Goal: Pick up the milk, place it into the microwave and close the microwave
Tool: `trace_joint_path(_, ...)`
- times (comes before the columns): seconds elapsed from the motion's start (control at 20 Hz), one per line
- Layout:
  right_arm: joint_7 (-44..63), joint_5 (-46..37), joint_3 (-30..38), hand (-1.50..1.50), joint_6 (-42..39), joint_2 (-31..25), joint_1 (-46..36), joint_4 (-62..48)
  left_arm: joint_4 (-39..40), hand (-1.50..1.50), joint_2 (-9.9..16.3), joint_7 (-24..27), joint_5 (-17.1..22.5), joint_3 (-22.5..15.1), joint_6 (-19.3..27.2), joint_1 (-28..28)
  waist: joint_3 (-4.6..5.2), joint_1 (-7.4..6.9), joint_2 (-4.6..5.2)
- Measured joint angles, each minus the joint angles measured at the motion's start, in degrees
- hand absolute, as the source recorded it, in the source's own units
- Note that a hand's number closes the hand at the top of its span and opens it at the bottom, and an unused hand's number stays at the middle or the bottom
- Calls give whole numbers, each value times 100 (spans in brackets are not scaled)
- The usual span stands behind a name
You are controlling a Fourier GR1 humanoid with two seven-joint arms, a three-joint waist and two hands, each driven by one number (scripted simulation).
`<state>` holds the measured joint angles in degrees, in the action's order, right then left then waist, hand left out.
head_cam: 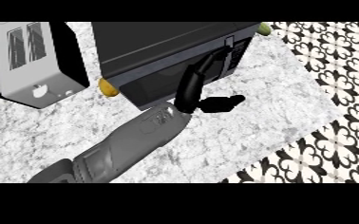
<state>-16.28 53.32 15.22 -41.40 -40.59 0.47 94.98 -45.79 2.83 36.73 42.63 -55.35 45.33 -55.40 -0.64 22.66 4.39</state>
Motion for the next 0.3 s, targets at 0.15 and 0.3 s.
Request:
trace_joint_path(0.15, 21, 35, 26, -150, 11, -27, 25, -8, 119, -150, -28, -147, -87, -94, 108, -144, -14, -89, -37)
trace_joint_path(0.3, 30, 69, 80, -150, 23, -64, 48, -13, 218, -150, -88, -279, -136, -158, 202, -253, -15, -147, -57)
